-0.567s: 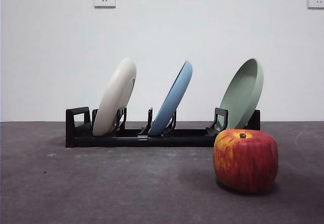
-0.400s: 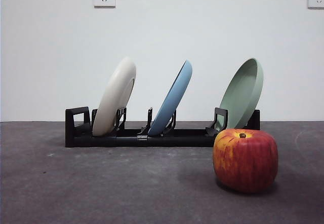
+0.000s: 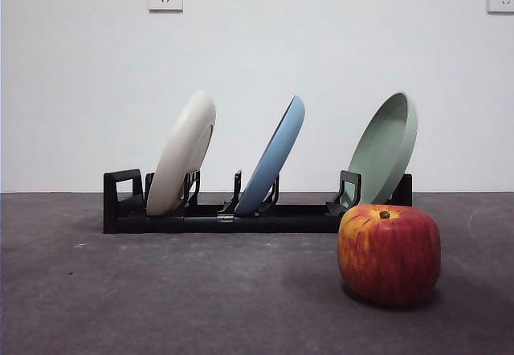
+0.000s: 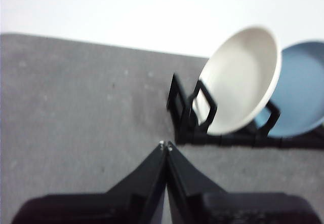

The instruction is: Take the yellow plate from the plate rack,put the plate on the table,take the apple from the table,put the apple in the plate

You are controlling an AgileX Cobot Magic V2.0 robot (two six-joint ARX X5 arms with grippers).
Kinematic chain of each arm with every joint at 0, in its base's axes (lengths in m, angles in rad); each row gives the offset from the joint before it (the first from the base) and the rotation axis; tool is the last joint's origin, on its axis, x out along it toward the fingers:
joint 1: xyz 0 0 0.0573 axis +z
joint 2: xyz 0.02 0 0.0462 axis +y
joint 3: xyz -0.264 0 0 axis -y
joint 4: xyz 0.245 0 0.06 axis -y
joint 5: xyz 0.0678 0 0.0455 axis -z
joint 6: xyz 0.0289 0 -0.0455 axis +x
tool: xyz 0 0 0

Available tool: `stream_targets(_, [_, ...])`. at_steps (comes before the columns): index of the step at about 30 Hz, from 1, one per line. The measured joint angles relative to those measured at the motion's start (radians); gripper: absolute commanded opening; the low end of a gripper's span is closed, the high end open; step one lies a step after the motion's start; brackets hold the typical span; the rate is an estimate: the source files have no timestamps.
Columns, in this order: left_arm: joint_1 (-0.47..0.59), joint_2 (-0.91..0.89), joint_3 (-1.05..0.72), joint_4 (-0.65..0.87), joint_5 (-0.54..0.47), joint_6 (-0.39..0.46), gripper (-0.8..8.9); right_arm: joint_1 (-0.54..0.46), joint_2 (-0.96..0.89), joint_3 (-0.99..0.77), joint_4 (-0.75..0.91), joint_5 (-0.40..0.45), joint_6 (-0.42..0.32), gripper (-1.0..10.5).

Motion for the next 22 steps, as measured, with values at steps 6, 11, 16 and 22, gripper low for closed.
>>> stream_targets(6, [0.0,0.32,0.267,-0.002,0.021,-0.006,-0.08,0.0,0.283,0.27,-0.01,-0.045,-0.017,-0.1])
stream_targets(11, [0.0,0.642,0.489,0.0,0.17,-0.006,-0.08,0.0,0.523,0.485,-0.036,-0.151,-0.069,0.0])
stream_targets(16, [0.0,0.856,0.623,-0.025,0.313,-0.006,-0.08,0.0,0.68,0.621,-0.093,-0.245,-0.121,0.0])
stream_targets(22, [0.0,1.06,0.797,-0.093,0.438,-0.006,-0.04,0.0,0.82,0.735,-0.165,-0.386,-0.163,0.5])
